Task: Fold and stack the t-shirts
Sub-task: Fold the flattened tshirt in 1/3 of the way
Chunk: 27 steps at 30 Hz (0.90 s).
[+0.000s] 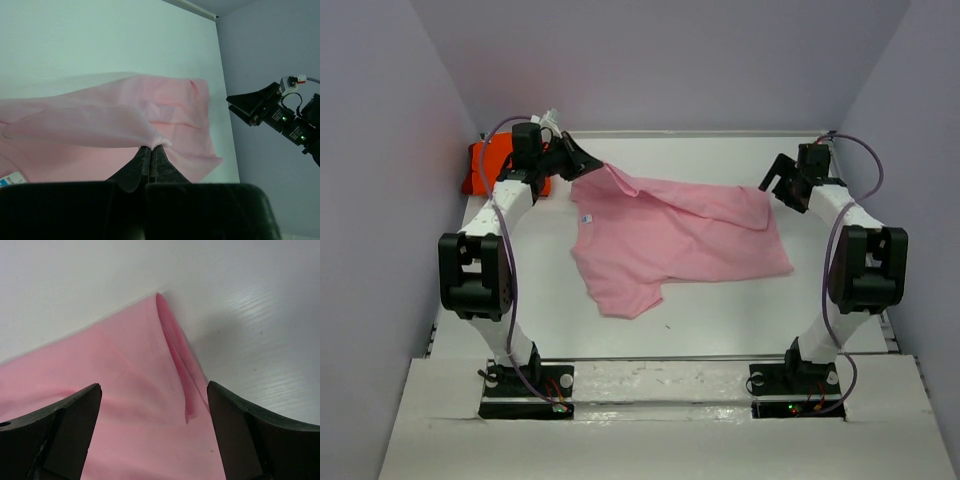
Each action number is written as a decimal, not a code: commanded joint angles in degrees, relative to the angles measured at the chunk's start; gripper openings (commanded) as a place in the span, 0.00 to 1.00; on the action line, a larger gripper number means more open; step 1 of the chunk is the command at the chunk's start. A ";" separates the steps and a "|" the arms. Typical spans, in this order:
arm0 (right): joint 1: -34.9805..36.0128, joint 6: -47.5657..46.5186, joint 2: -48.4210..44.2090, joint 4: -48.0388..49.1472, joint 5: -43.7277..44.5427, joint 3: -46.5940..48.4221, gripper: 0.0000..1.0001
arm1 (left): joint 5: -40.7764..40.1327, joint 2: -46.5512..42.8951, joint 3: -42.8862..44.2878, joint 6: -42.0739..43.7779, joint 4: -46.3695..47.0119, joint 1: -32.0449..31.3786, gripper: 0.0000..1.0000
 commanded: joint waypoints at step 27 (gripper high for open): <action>2.25 1.38 7.63 5.02 -8.30 6.98 0.88 | -4.52 -3.71 -25.18 -1.65 7.93 -2.89 0.05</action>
